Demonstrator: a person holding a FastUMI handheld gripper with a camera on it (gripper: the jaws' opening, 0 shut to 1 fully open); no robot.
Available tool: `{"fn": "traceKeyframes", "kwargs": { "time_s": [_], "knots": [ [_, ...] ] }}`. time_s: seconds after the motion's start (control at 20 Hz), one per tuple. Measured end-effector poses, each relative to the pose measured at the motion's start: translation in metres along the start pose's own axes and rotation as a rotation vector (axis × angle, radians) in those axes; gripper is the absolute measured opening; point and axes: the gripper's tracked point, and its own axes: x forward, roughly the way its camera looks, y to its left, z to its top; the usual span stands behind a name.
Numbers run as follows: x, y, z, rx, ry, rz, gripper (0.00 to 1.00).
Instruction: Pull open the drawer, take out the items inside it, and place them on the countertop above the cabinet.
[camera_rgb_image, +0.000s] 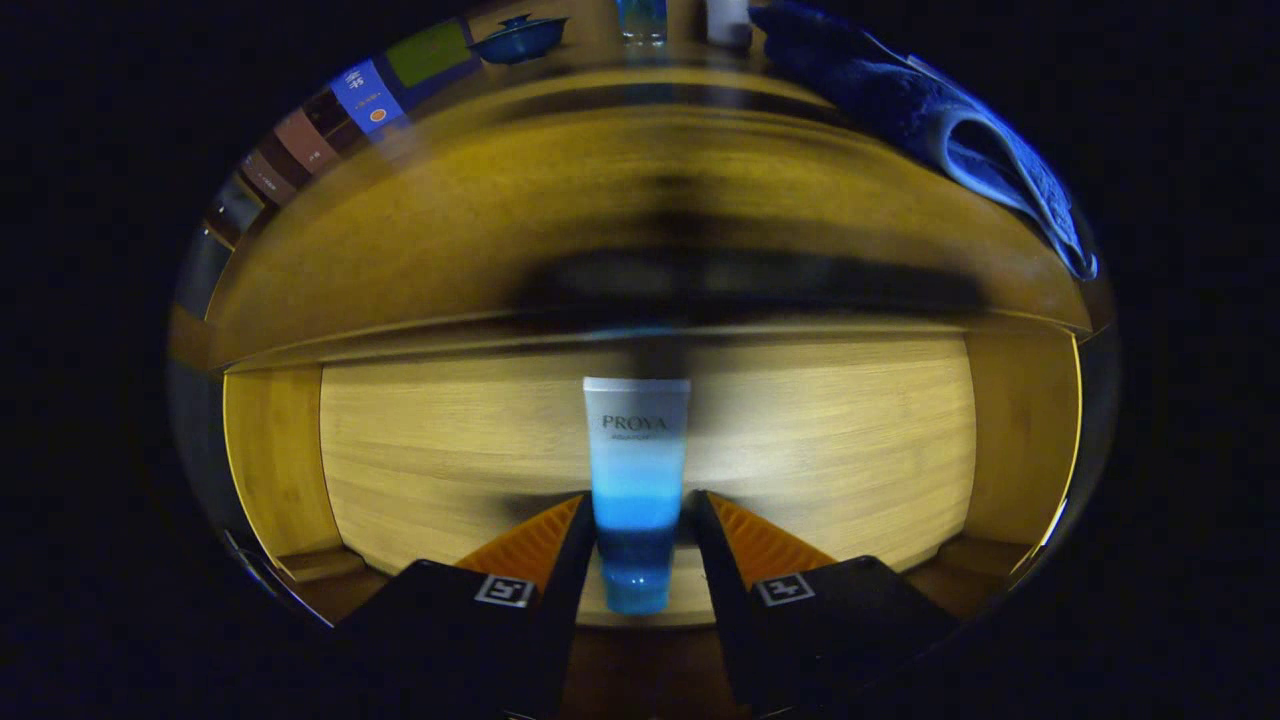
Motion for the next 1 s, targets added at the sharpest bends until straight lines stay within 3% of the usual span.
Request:
{"fn": "traceKeyframes", "kwargs": {
  "time_s": [0.15,0.3,0.7,1.0],
  "knots": [
    [-0.008,-0.003,-0.002,0.004,-0.036,-0.019,0.44],
    [-0.015,-0.002,-0.012,0.055,-0.004,0.006,0.34],
    [-0.095,-0.016,0.011,0.049,-0.145,0.116,0.34],
    [-0.169,-0.019,0.039,0.027,-0.269,0.111,0.34]
  ]
}}
